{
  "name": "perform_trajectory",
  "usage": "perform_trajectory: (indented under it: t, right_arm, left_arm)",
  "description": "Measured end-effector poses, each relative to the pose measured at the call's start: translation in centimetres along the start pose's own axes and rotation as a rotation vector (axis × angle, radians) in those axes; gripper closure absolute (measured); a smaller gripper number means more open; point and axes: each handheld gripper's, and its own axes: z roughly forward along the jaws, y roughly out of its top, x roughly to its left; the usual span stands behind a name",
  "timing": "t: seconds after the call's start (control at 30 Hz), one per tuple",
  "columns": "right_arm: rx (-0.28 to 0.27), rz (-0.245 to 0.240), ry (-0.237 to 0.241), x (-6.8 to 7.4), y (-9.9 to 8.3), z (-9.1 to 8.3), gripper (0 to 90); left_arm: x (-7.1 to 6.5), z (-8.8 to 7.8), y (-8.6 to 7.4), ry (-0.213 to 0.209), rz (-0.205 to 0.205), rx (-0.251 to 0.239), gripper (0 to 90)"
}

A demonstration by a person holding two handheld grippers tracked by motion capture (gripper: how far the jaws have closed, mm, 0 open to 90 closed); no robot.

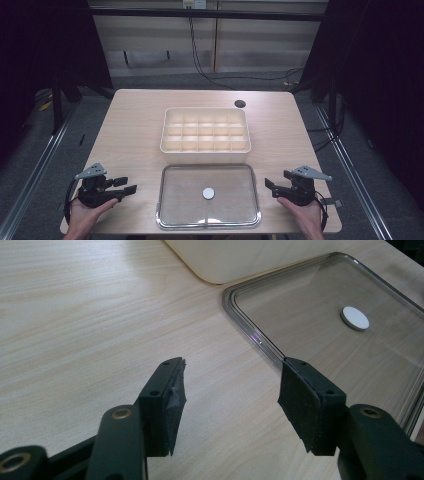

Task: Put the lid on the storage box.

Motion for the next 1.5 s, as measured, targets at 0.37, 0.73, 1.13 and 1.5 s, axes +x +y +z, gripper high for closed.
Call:
perform_trajectory:
  t: [0.37, 0.73, 1.13, 1.5]
  right_arm:
    - [0.041, 0.062, 0.081, 0.5, 0.4, -1.1, 37.4]
    - [0.074, 0.047, 0.159, 1.7, 1.2, -1.3, 41.5]
    - [0.131, 0.011, 0.213, 3.3, 2.9, 1.0, 42.4]
    - [0.127, 0.028, 0.223, 3.5, 4.8, 2.6, 42.6]
  left_arm:
    - [-0.2, 0.1, -0.1, -0.032, 0.029, 0.028, 45.0]
    - [-1.6, 0.3, 0.8, -0.017, 0.076, 0.035, 43.3]
    - [-1.9, 1.6, 2.0, -0.016, 0.075, 0.058, 49.5]
    - [-2.4, 4.3, 4.8, -0.025, 0.107, 0.076, 51.3]
